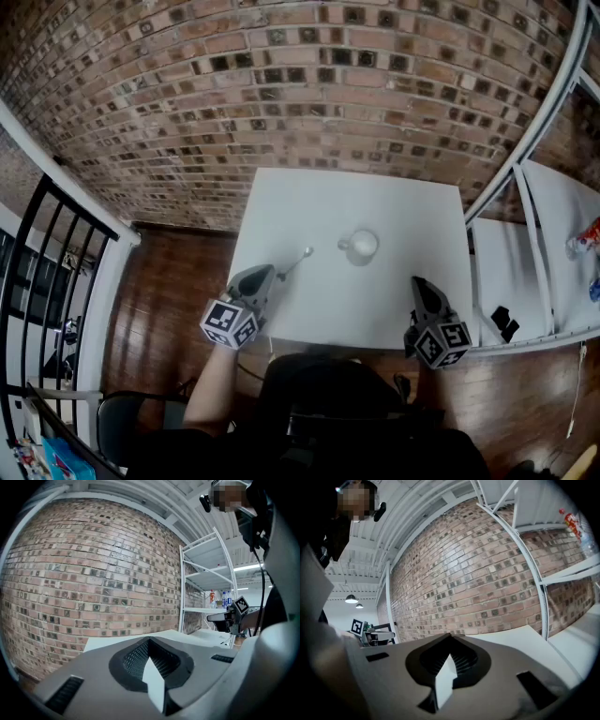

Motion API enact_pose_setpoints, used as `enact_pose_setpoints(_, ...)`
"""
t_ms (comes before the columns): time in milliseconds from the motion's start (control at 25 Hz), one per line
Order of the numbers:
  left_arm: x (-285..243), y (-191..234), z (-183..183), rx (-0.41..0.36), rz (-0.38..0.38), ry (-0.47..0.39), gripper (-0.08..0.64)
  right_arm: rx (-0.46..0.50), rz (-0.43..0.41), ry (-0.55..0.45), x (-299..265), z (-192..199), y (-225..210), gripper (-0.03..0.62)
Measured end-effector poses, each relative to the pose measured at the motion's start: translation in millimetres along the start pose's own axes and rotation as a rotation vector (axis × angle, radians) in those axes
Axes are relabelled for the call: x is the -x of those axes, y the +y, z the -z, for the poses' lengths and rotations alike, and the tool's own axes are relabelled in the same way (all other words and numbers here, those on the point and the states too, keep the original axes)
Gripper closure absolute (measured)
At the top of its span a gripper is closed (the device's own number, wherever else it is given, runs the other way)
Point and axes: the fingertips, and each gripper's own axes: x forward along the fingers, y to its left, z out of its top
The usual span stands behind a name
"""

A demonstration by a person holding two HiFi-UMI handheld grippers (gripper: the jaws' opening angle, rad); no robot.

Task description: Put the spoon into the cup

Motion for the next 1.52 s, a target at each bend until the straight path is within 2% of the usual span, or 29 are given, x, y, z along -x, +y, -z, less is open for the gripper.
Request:
enact_pose_setpoints(360,-10.7,13.3,46.5,0.083,0.016,0.131,0.538,-0.001,-0.004,0.028,-5.3,8.5,0.3,0.588)
enact_pose_setpoints(480,-17.0,16.5,58.5,0.067,0.010,0.173,0.483,-0.008,0.009,0.022,-4.3,6.6,-4.3,0.588)
enact_pose_setpoints(560,-19.3,20.2,64.9,0.038,-0.002,0.195,0.472,-0.010,0.019,0.017,-4.7,5.7,-6.3,0.588)
enact_pose_setpoints(640,-22.6,21.4,70.3,0.010,-0.007,0.215,0.425,-0.008,0.035,0.016,-4.3,5.0,-9.8,0.588)
enact_pose_setpoints(800,-31.9,19.9,80.2,-0.028,0.005,0.255,0.365,-0.018,0.052,0.018,-1.7,6.5,-15.1,0.588)
enact_pose_setpoints(1040,-44.3,35.1,121.4,-0.055,-0.004,0.360,0.364,-0.018,0.059,0.043,-2.0,14.7,-15.6,0.588)
enact_pose_setpoints(1200,-51.7,37.1,150.5,-0.088,0.022,0.443,0.364,-0.012,0.077,0.046,3.3,15.0,-15.4,0.588)
enact_pose_setpoints(1520,-57.6,44.4,193.2,-0.088,0.044,0.584,0.364,-0.013,0.125,0.059,19.6,21.9,-22.3,0.588)
